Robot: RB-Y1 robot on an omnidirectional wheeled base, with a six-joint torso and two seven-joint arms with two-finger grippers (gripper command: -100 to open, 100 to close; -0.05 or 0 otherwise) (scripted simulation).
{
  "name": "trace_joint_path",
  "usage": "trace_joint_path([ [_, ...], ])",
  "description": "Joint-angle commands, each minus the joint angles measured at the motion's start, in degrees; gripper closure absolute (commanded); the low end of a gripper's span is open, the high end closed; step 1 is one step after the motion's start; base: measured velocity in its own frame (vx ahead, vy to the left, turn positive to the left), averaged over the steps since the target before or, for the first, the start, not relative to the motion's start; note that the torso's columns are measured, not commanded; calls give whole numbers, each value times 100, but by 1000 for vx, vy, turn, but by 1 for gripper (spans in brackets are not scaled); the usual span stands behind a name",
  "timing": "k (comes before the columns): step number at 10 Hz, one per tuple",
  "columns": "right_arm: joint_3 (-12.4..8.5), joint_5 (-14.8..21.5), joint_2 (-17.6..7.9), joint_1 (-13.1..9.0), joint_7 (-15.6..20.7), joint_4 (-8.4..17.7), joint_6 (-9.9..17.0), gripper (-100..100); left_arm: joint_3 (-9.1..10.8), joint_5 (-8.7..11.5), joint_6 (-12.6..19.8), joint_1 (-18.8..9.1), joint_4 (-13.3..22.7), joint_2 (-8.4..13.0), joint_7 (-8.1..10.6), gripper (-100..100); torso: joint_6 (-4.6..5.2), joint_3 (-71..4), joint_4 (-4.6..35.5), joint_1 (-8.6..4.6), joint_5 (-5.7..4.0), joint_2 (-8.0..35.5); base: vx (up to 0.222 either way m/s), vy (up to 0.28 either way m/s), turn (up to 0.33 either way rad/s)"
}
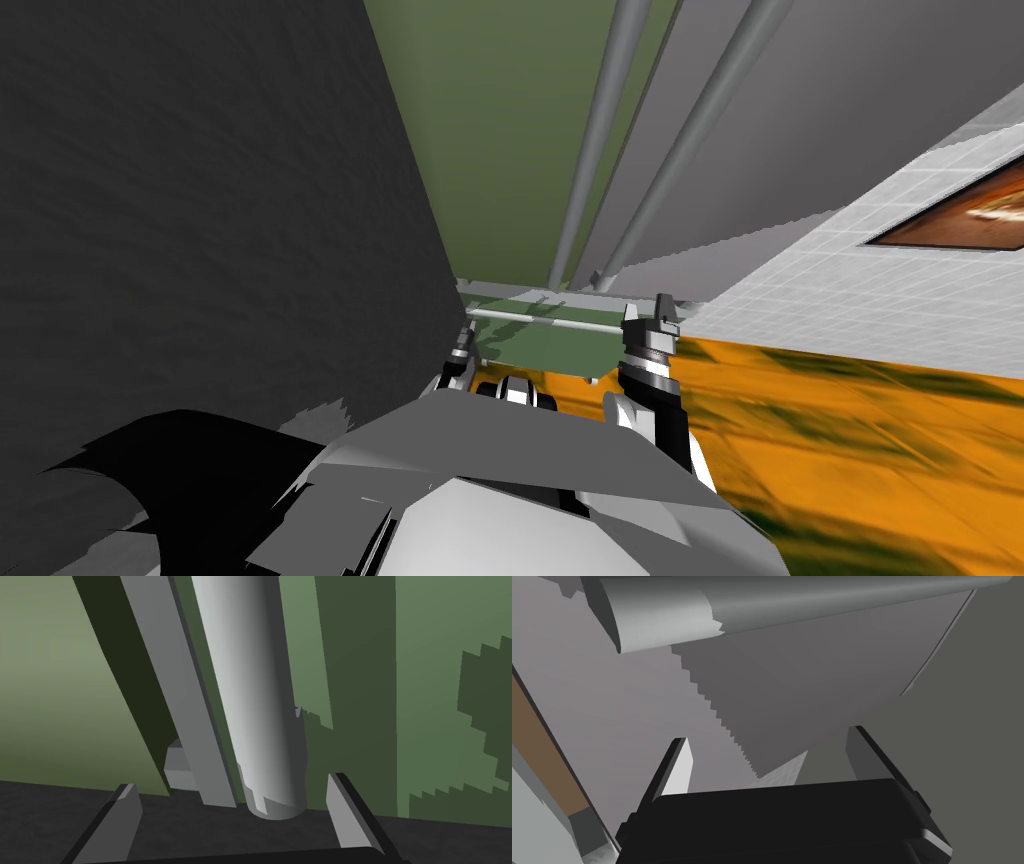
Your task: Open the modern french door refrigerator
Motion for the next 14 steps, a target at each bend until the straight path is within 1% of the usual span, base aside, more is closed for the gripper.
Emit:
trace_joint_path([
  [1,0,0,0,0,0,0,0,0,-10,-3,-155,-108,362,-186,14,-100,0,4,2,-3,0,6,96,91,-25],
  [2,0,0,0,-1,0,0,0,0,-16,-5,-227,-155,531,-360,19,-100,0,10,4,-9,-2,17,81,82,-37],
  [3,0,0,0,-1,0,0,0,0,-20,-9,-188,-119,430,-285,5,-100,1,12,5,-13,-3,18,38,36,-11],
  [4,1,0,1,-1,0,0,0,0,-3,0,-36,-208,362,-295,8,-100,0,14,6,-22,-6,24,20,7,13],
  [7,1,0,2,-2,0,0,0,0,28,17,211,-336,237,-283,20,-100,0,3,1,-9,-2,4,17,-3,5],
  [8,1,0,1,-2,0,0,0,0,19,11,131,-315,288,-293,10,-100,0,2,1,-4,-1,3,6,-2,0],
  [9,1,0,1,-2,0,0,0,0,-3,0,-36,-208,362,-295,8,100,0,3,1,-3,0,5,-11,2,-11],
  [11,2,0,1,-3,0,0,0,0,-23,-11,-200,-122,444,-302,0,100,-1,0,-30,11,17,-11,-26,4,-8],
  [12,2,0,2,-3,0,1,0,0,-9,1,-166,-180,352,-286,22,100,1,-8,-36,15,20,-28,-23,-4,2],
  [13,1,0,1,-2,0,0,0,0,-11,-3,8,-232,294,-268,43,100,2,-17,-25,13,13,-36,-111,-1,31],
  [14,2,0,2,-3,0,0,0,0,-12,-4,58,-245,277,-263,48,100,-3,0,-17,11,10,-2,-158,-5,24],
])
